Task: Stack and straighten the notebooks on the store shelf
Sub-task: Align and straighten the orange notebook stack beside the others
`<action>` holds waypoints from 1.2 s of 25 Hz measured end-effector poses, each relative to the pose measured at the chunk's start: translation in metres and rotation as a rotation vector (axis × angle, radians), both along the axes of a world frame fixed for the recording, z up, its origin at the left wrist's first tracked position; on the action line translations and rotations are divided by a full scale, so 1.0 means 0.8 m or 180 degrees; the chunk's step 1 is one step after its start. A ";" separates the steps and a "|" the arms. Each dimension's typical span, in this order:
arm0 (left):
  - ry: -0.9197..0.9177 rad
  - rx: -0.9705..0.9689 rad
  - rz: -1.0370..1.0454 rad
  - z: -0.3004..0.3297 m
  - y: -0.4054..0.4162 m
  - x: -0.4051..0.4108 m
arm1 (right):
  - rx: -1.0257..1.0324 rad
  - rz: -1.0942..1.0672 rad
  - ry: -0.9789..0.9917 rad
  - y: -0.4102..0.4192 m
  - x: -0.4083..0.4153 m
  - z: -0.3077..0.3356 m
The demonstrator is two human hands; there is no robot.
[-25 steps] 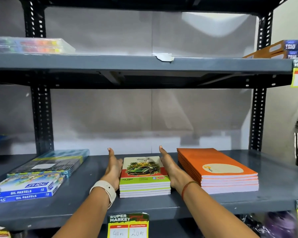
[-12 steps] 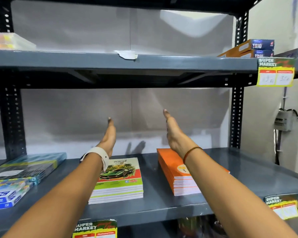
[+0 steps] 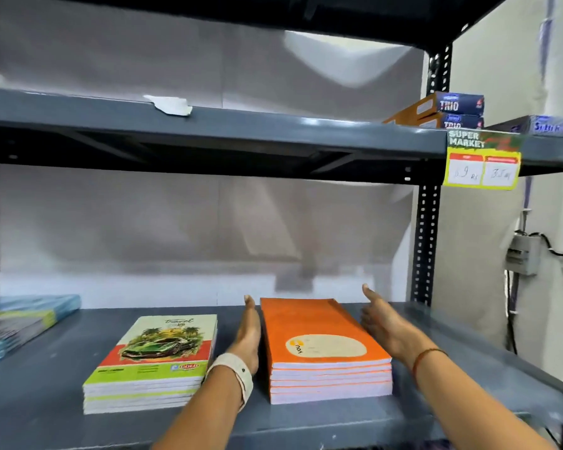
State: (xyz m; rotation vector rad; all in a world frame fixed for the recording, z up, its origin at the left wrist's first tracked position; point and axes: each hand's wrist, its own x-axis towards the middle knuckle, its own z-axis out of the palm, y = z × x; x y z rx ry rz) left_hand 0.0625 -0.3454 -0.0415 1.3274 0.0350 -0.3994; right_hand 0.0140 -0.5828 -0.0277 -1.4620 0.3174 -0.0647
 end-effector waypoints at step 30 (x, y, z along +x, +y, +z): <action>-0.0560 0.1920 -0.0500 0.060 0.055 0.011 | 0.0669 0.0605 0.0113 0.092 0.030 -0.018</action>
